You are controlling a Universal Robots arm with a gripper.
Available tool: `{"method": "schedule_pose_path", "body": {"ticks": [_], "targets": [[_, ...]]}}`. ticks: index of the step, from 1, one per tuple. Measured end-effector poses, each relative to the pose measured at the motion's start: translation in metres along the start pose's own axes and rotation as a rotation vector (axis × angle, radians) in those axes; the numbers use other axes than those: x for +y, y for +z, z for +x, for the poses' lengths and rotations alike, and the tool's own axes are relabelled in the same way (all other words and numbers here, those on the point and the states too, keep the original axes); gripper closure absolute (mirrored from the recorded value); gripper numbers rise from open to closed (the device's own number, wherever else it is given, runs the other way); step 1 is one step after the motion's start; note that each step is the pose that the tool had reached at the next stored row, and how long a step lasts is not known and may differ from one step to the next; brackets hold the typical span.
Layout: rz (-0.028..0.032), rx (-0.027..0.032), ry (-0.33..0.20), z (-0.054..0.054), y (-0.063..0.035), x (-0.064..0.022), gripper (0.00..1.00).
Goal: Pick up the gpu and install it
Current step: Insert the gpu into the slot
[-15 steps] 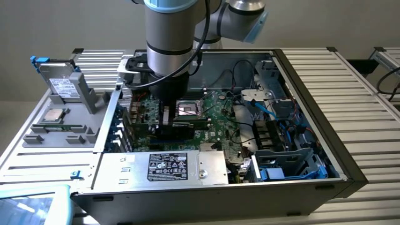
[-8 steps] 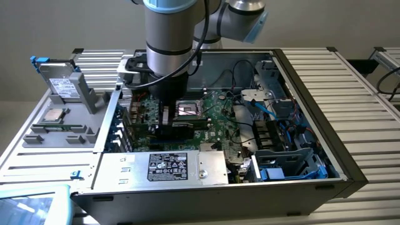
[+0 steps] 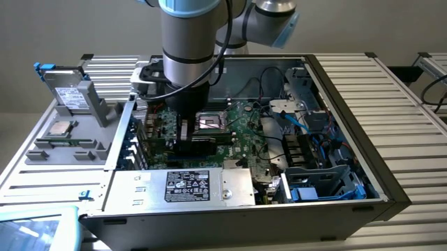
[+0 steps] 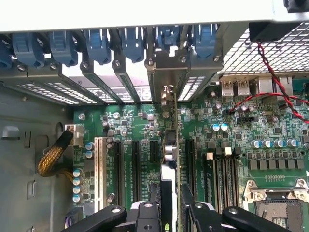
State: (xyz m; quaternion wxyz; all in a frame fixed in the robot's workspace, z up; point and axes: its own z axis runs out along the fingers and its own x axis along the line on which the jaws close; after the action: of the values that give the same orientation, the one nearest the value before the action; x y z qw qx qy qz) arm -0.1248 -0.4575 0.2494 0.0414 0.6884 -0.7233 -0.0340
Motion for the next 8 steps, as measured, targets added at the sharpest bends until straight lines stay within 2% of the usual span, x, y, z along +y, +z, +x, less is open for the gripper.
{"method": "schedule_pose_path", "body": {"ticks": [8], "targets": [[0.0007,-0.0009,0.0,-0.0002,-0.0011,-0.0001,0.73]]}}
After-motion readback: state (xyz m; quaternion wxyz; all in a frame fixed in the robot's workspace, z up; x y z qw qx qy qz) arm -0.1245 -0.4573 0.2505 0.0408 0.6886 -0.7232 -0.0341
